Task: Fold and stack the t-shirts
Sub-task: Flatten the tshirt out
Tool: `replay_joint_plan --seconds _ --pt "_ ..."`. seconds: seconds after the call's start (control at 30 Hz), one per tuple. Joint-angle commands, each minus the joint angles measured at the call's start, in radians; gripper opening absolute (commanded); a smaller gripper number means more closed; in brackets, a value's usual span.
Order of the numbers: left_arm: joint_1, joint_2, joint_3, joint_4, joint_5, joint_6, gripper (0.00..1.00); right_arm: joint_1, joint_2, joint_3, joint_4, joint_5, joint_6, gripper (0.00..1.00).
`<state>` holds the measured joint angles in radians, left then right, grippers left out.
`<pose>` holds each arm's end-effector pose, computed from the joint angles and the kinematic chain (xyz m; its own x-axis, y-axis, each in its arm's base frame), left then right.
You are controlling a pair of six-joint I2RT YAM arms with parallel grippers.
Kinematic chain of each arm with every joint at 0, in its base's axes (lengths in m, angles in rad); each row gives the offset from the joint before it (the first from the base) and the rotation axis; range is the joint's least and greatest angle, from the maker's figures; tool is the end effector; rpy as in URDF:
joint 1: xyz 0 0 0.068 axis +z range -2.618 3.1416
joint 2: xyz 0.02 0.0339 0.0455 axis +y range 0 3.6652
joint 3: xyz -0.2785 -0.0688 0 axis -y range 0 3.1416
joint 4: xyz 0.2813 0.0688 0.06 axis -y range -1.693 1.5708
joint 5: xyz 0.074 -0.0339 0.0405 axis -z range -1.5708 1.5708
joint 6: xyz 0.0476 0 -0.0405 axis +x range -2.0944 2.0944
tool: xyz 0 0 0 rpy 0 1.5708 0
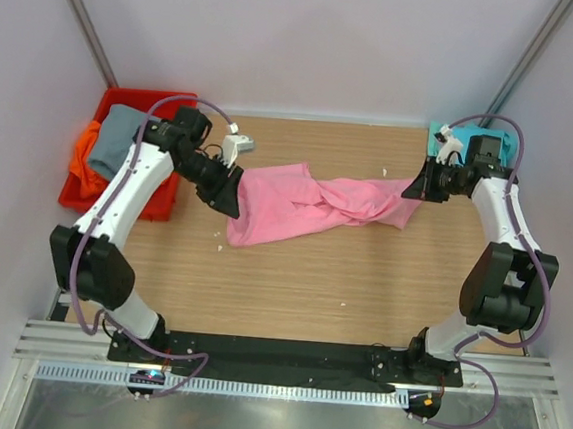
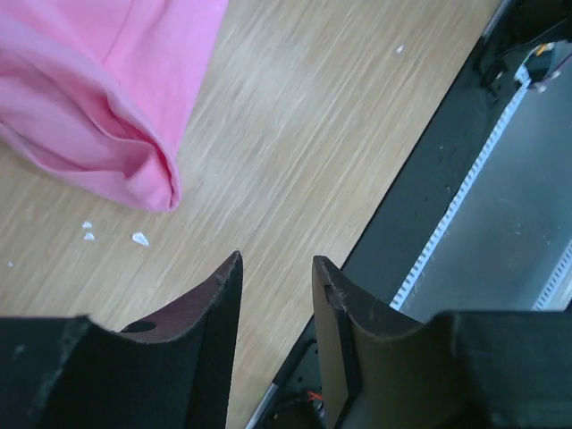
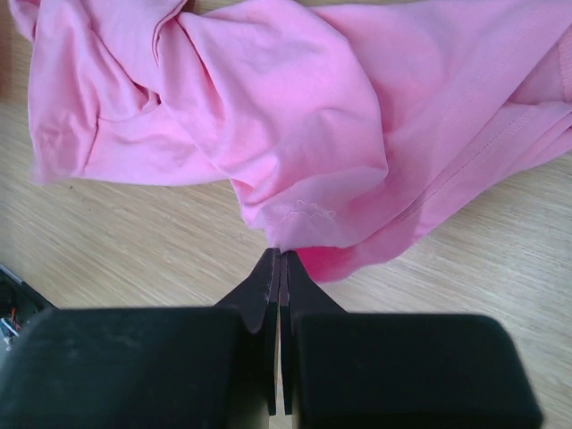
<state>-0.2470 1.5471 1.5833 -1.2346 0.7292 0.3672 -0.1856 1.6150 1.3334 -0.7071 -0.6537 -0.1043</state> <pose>0.3143 -0.1120 0.3601 -0.6931 0.4509 -0.5624 0.7138 0.5378 -0.4486 0.3795 -0.0418 0.2778 -0.7975 0.0657 -0.5997 -0.2666 0.8534 0.4480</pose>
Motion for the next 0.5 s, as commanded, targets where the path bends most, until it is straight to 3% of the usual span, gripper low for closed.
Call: replay_joint_plan --seconds 0.0,0.2,0.47 --pt "0.011 0.059 0.001 0.001 -0.077 0.027 0.4 -0.005 -0.006 -0.005 0.044 -0.027 0.017 0.01" --pt "0.014 0.235 0.112 0.243 -0.266 -0.114 0.42 -0.005 0.006 -0.013 0.067 -0.03 0.026 0.01" --pt "0.018 0.583 0.397 0.239 -0.286 -0.166 0.41 -0.005 0.005 -0.052 0.089 -0.018 0.012 0.01"
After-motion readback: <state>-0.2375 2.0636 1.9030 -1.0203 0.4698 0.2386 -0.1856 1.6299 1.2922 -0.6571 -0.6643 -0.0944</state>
